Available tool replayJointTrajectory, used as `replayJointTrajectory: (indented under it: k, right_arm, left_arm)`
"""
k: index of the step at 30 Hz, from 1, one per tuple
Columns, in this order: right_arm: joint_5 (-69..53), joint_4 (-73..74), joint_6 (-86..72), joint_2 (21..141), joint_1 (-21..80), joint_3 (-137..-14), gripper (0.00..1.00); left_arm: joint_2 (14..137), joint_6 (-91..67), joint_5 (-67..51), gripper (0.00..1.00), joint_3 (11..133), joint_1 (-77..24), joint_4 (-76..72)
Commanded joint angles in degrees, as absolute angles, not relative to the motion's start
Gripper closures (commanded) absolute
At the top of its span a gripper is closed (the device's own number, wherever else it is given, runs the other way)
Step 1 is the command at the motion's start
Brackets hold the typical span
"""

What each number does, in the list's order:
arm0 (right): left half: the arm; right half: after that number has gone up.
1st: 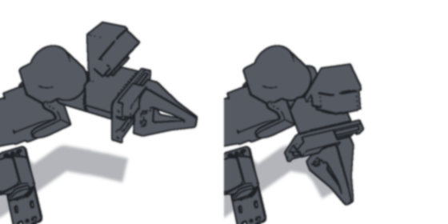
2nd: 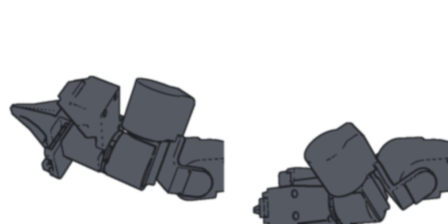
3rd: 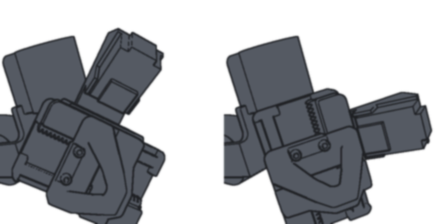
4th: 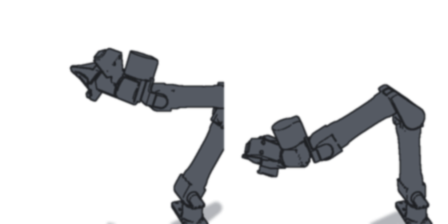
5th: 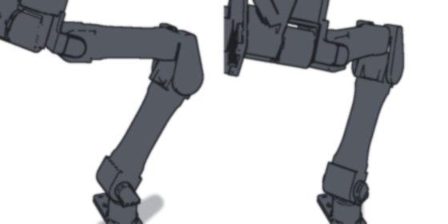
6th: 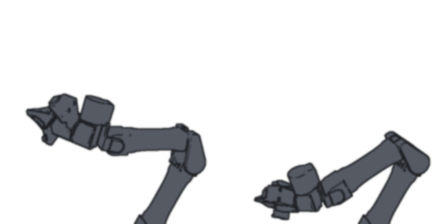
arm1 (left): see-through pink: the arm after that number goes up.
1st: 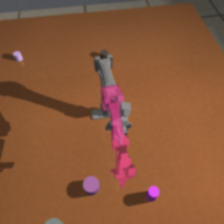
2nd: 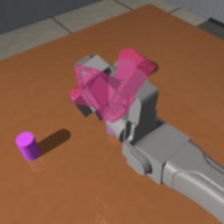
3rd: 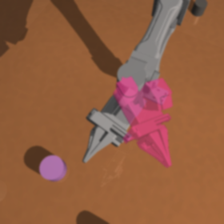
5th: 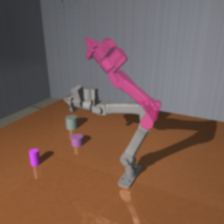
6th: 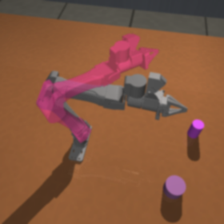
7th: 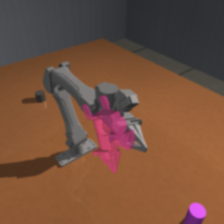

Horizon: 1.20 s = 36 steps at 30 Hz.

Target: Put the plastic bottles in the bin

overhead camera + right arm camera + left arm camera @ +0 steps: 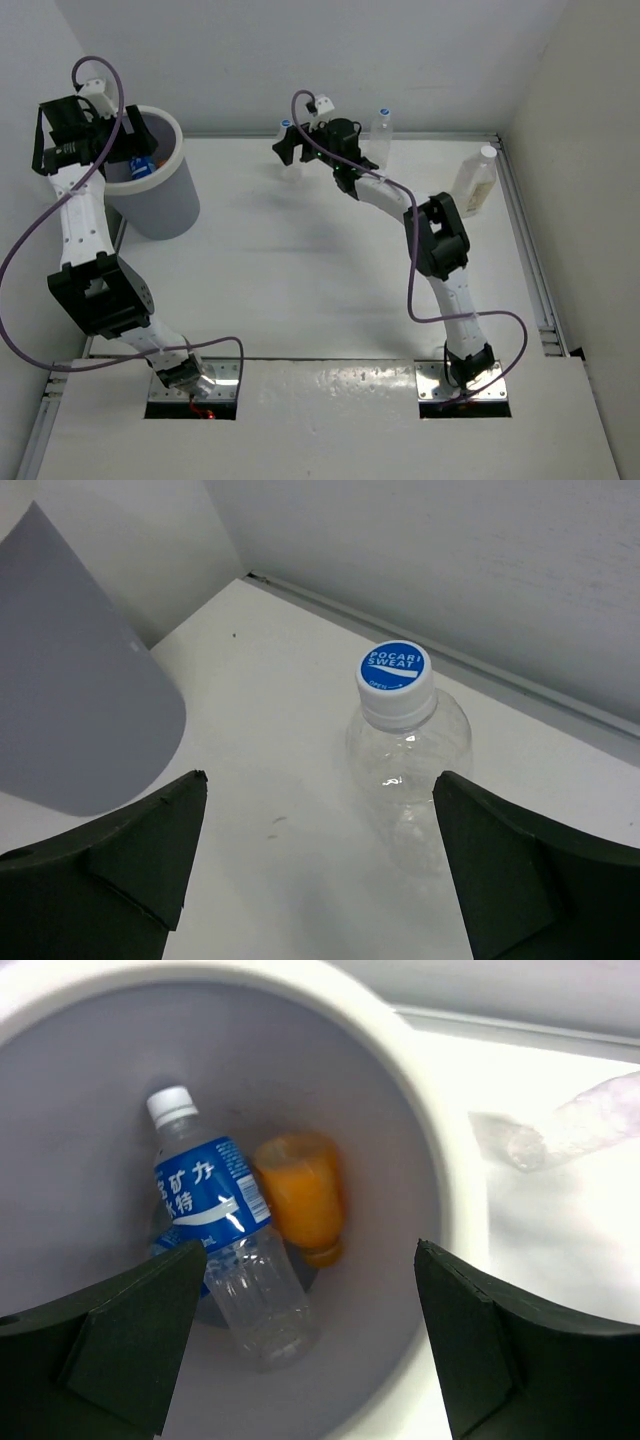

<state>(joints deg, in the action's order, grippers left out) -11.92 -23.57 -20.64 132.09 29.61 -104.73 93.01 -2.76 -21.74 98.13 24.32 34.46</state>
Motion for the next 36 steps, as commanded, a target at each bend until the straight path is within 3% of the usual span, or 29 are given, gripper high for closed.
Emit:
replayJointTrajectory:
  k: [1, 9, 19, 22, 27, 30, 34, 36]
  right_arm:
    - [-10.02, -32.07, -17.24, 133.58, 29.79, -107.75, 0.06]
    - [-2.48, -34.97, -11.17, 138.6, 31.29, -112.57, 0.05]
    - [-3.16, -38.06, -10.29, 150.71, 31.55, -125.57, 0.08]
    - [-2.99, -39.63, -8.88, 152.66, 31.73, -128.04, 0.23]
    - [-2.11, -41.48, -7.03, 152.85, 31.99, -126.48, 0.69]
    - [-1.85, -44.64, -6.94, 150.39, 31.9, -122.35, 0.86]
    - [-2.9, -47.98, -8.87, 142.68, 31.47, -114.36, 1.0]
    - [-4.04, -48.6, -12.1, 136.02, 31.03, -108.75, 1.0]
  left_arm:
    - [88.34, -1.23, -24.87, 0.08, 97.65, 23.38, 33.22]
    - [87.8, -1.76, -25.49, 0.08, 98.17, 22.24, 33.22]
    - [87.8, -2.29, -26.02, 0.08, 98.79, 22.24, 33.22]
    - [87.28, -2.29, -26.02, 0.08, 98.27, 22.24, 33.22]
    - [87.28, -2.29, -25.49, 0.08, 98.26, 22.24, 33.75]
    - [87.28, -2.29, -27.85, 0.08, 98.26, 22.24, 33.75]
    - [86.41, -0.09, -29.27, 0.08, 101.33, 21.62, 31.21]
    - [84.56, -2.52, -29.79, 0.08, 102.56, 23.19, 26.31]
